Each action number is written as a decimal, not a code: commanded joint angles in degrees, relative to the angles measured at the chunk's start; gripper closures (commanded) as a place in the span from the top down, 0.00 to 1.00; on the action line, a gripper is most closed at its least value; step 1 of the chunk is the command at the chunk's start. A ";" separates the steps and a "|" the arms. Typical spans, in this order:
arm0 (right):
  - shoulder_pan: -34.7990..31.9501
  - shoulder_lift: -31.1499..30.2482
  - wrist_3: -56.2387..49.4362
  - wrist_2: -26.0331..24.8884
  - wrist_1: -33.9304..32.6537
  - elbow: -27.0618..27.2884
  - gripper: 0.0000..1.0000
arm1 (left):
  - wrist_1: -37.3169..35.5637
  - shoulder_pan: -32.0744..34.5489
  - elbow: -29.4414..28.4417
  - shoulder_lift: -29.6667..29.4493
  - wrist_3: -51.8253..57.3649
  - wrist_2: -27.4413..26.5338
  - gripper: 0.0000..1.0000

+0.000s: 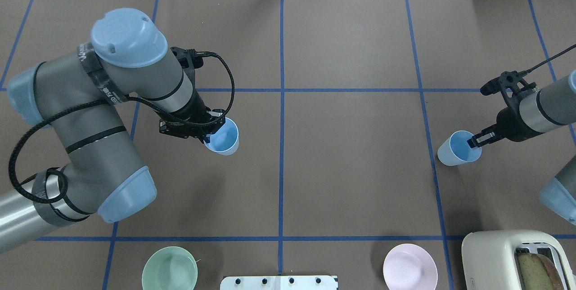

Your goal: Stack blue cups with both arms

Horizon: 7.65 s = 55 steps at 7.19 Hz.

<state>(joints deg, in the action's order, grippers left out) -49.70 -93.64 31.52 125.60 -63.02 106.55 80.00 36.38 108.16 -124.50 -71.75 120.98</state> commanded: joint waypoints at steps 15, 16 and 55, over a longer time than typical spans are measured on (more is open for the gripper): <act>-5.34 32.19 10.90 7.13 -30.06 3.84 0.00 | 16.77 -4.75 -15.80 -9.36 -4.28 -3.47 0.97; -2.97 34.12 13.71 5.20 -30.06 3.49 0.00 | 16.42 -3.17 -13.44 -7.45 -2.27 -3.12 0.97; -10.65 23.36 6.06 -2.31 -24.43 1.91 1.00 | -1.85 37.68 -1.98 19.02 69.77 8.48 0.99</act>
<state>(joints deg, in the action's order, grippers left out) -57.38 -66.88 43.30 120.86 -87.14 108.39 80.06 69.66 107.39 -106.96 -9.00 129.07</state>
